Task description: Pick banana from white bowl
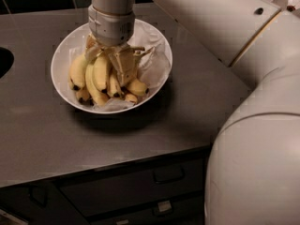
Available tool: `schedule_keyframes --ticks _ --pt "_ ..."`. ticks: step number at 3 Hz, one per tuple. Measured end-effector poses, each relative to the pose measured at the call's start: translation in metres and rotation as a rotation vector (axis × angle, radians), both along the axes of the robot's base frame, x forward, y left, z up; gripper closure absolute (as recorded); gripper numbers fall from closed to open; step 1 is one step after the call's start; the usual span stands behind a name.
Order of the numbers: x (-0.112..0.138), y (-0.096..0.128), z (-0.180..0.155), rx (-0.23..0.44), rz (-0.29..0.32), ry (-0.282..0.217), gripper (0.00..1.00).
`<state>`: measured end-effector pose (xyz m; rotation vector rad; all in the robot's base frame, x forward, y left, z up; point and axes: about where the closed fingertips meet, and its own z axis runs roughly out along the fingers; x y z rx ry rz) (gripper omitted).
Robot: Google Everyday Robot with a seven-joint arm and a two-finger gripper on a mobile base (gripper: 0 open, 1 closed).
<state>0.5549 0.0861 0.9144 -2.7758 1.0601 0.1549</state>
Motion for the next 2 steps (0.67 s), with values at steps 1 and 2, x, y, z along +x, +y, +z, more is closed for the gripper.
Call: schedule_keyframes --ticks 1,2 --pt "0.000 0.000 0.000 0.000 0.000 0.000 0.86" --pt "-0.004 0.001 0.011 0.020 -0.039 -0.057 1.00"
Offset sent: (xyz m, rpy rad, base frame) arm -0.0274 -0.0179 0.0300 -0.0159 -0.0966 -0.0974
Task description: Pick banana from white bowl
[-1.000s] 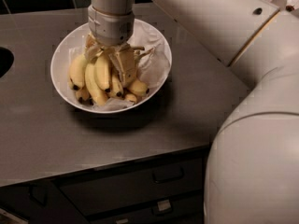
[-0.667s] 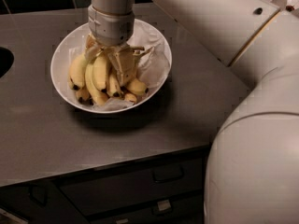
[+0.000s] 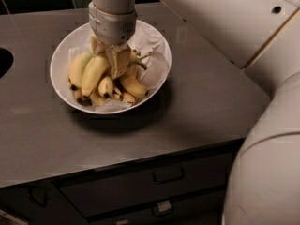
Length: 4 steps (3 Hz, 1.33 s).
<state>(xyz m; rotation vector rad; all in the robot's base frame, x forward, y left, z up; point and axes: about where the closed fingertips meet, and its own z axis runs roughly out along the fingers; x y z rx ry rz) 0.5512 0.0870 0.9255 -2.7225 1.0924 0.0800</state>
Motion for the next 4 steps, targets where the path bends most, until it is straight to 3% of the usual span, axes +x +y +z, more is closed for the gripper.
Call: schedule_keyframes --ticks 2,3,4 --pt "-0.016 -0.004 0.029 -0.015 -0.054 -0.081 1.00" --pt "-0.027 -0.009 0.042 0.012 -0.084 -0.131 1.00" --pt "-0.058 -0.023 0.064 0.081 -0.118 -0.234 1.00"
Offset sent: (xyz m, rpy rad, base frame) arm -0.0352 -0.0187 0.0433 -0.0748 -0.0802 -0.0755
